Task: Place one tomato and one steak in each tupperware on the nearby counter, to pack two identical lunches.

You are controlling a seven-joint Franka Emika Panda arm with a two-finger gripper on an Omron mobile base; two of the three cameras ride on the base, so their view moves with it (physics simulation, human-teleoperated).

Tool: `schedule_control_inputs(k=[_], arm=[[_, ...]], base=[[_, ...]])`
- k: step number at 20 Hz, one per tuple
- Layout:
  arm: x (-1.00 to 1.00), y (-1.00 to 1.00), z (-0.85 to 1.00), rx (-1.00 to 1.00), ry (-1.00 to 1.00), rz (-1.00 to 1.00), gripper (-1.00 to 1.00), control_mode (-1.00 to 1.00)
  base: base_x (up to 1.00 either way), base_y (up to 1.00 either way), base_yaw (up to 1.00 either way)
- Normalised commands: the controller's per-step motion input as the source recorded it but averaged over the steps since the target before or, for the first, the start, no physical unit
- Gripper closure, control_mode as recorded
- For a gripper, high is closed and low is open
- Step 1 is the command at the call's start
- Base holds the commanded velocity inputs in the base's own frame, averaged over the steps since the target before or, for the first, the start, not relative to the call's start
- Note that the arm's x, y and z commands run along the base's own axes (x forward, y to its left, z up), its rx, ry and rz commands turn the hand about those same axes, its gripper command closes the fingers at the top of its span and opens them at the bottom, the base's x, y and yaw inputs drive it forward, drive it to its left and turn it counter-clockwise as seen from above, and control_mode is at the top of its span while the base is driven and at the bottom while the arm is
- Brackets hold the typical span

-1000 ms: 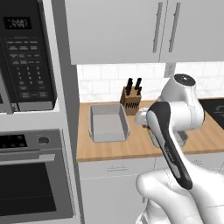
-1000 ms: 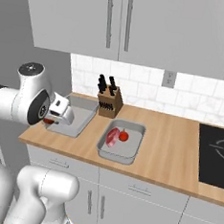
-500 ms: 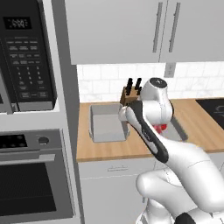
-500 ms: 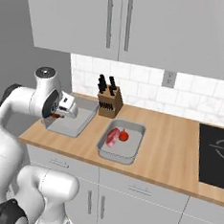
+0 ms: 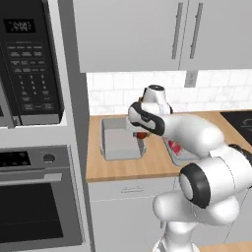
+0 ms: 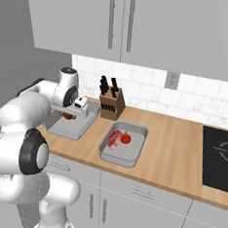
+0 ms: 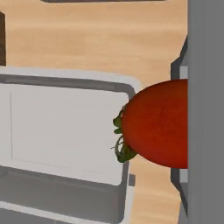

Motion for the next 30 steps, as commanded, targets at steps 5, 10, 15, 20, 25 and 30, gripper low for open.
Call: schedule_control_inputs(k=[5, 10, 15, 20, 25, 30], arm=[[0.70, 0.39, -0.80, -0.12, -0.07, 0.00, 1.00, -1.00], [0.92, 0.23, -0.46, -0.05, -0.13, 0.00, 1.00, -1.00], [0.88, 0.02, -0.67, -0.09, 0.00, 0.00, -1.00, -1.00], [0.62, 0.00, -0.25, -0.03, 0.01, -0.02, -1.00, -1.00], [0.17, 0.00, 0.89, 0.00, 0.08, -0.12, -1.00, -1.00], [-0.40, -0.03, 0.70, 0.00, -0.01, -0.01, -1.00, -1.00]], base=[[0.00, 0.00, 0.00], [0.00, 0.00, 0.00], [0.00, 0.00, 0.00], [0.00, 0.00, 0.00], [0.00, 0.00, 0.00], [0.00, 0.00, 0.00]])
